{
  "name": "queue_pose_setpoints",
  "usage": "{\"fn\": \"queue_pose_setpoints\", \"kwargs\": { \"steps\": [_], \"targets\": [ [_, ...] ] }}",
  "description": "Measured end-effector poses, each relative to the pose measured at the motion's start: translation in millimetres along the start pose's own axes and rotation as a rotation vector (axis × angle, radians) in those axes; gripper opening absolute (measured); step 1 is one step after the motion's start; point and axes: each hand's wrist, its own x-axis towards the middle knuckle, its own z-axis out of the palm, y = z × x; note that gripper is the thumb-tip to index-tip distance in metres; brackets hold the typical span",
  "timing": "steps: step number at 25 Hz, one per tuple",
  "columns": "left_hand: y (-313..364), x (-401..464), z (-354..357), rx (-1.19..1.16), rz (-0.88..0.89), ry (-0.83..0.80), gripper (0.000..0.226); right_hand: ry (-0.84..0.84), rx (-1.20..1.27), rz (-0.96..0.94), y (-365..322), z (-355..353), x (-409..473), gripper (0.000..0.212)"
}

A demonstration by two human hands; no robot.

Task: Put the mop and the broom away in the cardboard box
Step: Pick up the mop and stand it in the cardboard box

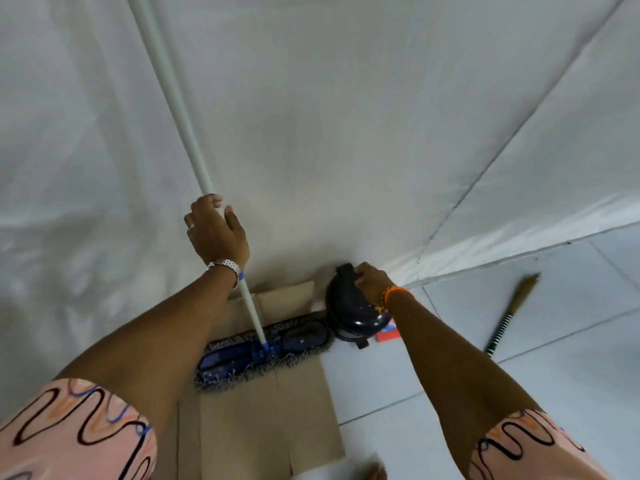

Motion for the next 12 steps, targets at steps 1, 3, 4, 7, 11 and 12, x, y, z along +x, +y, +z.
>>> {"fn": "queue_pose_setpoints", "kwargs": {
  "steps": [1,3,4,7,11,12],
  "targets": [
    [12,-22,3,0.021,0.059,-0.069,0.024,0.031,-0.01,0.029,29,-21,-18,0.037],
    [42,-66,13,0.042,0.107,-0.201,0.025,0.074,-0.05,0.068,90,-59,-49,0.038],
    [54,-88,18,0.073,0.1,-0.254,0.026,0.085,-0.091,0.083,119,-73,-63,0.039],
    [104,-183,41,0.176,0.114,-0.439,0.038,0.108,-0.259,0.158,226,-118,-121,0.044],
    [179,-330,80,0.305,0.065,-0.694,0.072,0.125,-0.461,0.194,369,-165,-198,0.057],
    [194,-358,87,0.328,0.048,-0.767,0.079,0.121,-0.477,0.187,392,-171,-213,0.06]
  ]
}}
